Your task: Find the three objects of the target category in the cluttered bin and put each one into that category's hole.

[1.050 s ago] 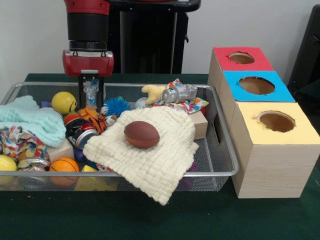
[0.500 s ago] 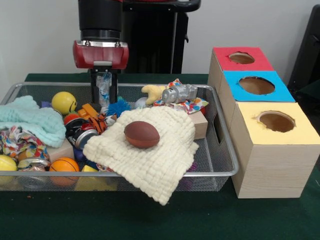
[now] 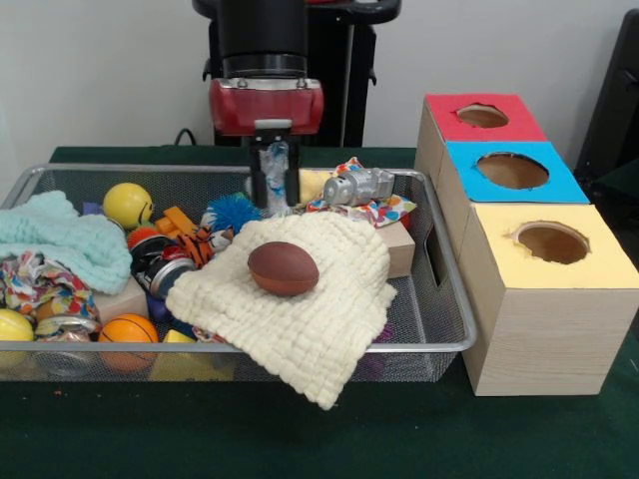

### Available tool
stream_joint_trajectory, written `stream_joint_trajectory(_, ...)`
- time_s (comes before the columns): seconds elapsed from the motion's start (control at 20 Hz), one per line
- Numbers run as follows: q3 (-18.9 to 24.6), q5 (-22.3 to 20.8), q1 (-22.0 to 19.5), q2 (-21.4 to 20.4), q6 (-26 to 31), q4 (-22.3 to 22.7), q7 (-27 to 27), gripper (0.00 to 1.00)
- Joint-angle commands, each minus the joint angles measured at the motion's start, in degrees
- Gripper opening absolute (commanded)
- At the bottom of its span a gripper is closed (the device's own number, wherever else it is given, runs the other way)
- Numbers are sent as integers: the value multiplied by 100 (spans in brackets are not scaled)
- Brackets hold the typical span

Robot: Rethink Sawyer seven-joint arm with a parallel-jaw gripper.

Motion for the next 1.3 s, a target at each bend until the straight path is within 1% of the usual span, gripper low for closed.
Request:
stream_joint_trajectory(0.05,6,597,522,-108,-60,627,1455,0)
stream_joint_trajectory(0.2,5,850,694,-127,-83,689,1527,0)
stream_joint_trajectory(0.45,165,1232,553,-306,95,865,1381,0)
stream_joint_trajectory(0.75,125,1602,667,-594,284,1052,1287,0)
stream_joint_trajectory(1.05,110,2013,978,-908,266,1304,1424,0)
stream_joint_trajectory(1.3,72,2377,1310,-875,124,1358,1545,0)
